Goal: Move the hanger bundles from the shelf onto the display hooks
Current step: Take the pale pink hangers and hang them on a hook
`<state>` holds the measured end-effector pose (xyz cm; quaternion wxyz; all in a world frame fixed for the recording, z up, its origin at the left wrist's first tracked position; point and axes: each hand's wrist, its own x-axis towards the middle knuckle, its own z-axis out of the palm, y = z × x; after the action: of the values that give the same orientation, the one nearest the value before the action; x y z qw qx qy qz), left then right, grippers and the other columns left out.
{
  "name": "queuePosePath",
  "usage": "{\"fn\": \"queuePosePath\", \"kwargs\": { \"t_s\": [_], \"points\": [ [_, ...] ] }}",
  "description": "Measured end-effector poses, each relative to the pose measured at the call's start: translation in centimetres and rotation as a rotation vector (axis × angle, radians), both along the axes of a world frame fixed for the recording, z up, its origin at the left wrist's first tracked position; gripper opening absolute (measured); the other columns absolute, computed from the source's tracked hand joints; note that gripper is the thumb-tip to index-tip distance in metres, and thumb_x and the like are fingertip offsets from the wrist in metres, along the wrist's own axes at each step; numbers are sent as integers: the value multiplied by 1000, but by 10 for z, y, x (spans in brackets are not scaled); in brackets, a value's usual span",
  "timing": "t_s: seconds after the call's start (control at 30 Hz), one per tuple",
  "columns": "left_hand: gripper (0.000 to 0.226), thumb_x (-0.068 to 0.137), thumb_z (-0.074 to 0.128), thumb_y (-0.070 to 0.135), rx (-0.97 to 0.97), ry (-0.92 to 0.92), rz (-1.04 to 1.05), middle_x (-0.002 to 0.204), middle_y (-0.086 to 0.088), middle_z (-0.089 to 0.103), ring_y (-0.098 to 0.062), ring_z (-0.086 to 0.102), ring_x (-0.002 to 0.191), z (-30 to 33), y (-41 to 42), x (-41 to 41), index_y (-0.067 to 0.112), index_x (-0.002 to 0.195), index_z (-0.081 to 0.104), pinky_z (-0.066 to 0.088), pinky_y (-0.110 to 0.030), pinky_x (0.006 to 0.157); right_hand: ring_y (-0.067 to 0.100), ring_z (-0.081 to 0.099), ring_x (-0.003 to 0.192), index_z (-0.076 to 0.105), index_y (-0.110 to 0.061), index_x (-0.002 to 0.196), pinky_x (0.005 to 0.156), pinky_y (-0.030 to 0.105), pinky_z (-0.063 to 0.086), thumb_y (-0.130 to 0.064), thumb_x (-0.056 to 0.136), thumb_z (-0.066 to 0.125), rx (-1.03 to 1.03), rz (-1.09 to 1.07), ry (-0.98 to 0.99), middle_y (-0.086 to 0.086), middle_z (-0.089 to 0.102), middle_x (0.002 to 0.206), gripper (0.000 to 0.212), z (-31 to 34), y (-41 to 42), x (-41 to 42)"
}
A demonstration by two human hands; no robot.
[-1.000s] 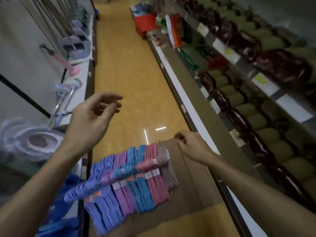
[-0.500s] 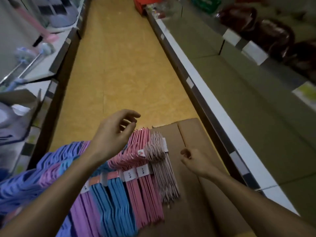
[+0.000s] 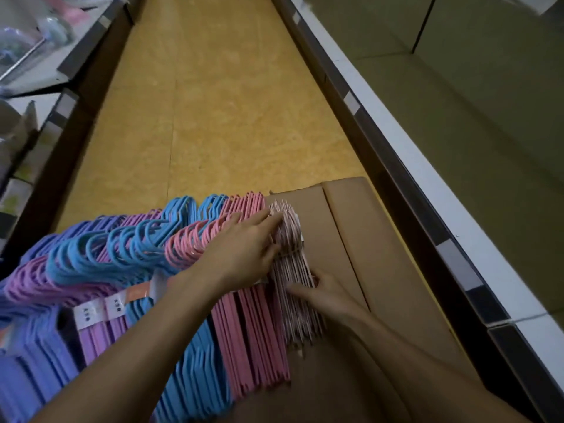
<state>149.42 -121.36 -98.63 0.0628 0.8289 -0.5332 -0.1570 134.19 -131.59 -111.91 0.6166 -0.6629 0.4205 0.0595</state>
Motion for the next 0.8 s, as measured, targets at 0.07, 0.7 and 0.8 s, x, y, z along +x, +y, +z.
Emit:
{"fn": "queuePosePath", "kwargs": {
  "t_s": [0.07,0.7,0.8],
  "points": [
    [60,101,49,32,-49,108,28,164,-1,18,-25,41,139,-1,-1,-4,26,155,25,22,-30,114,24,47,133,32,-24,151,108,43,44,-59,63,83,-5,-45,2,-3,44,149,108,14,8,6],
    [40,99,56,26,-344,788,264,133,6,55,-9,54,119,-1,-28,-26,27,139,51,46,-27,97,25,50,128,32,-28,148,104,44,46,-28,80,67,-379,-320,14,1,51,143,76,33,-1,-34],
    [29,99,55,25,-380,805,468,125,3,58,-17,57,115,-10,-30,-20,25,128,53,48,-40,101,19,48,130,37,-25,147,109,40,42,-19,83,66,-338,-355,-130,-2,51,141,71,44,-7,-37]
  ]
}}
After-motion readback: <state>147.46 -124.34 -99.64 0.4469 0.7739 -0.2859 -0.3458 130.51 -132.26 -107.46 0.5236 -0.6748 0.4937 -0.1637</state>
